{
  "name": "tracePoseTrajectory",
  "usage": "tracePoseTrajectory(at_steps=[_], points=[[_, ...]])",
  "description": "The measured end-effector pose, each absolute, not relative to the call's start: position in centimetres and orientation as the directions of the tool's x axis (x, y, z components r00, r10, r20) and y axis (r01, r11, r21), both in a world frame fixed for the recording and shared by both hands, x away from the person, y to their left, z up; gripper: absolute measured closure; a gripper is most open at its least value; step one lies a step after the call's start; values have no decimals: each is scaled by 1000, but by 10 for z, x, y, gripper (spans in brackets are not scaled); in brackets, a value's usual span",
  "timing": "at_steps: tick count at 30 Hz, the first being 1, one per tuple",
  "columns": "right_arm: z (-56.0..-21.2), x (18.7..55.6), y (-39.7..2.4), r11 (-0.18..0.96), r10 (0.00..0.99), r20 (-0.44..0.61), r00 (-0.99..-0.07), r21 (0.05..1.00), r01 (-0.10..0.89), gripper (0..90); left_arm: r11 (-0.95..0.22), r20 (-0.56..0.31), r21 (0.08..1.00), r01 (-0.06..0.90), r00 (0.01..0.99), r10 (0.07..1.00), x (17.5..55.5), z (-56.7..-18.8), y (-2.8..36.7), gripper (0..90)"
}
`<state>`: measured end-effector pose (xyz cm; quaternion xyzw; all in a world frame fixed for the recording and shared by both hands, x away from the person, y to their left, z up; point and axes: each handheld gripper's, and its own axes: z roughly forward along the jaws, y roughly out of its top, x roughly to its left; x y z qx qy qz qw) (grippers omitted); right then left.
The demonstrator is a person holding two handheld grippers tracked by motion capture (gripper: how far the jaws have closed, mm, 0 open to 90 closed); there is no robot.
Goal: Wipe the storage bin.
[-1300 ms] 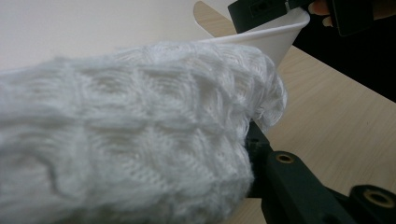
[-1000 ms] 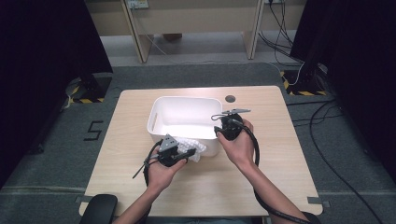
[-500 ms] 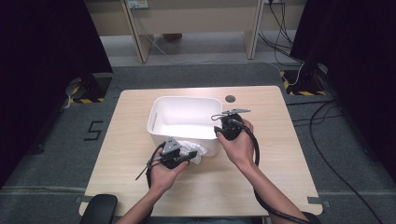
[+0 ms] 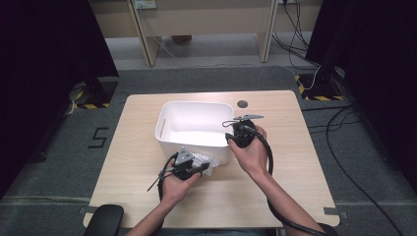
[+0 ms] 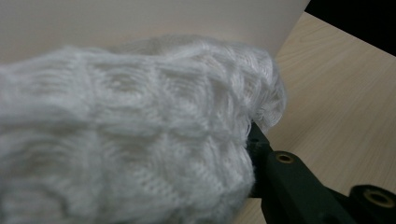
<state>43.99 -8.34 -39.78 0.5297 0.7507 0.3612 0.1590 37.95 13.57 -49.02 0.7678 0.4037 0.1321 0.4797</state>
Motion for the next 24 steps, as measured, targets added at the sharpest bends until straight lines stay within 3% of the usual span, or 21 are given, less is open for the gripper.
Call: tracePoseTrajectory(at_steps=[24], points=[[-398,440,-82,173,909,151,-388,710,682,666,-217,-190,830,513,627,755,382,-497,132,752]])
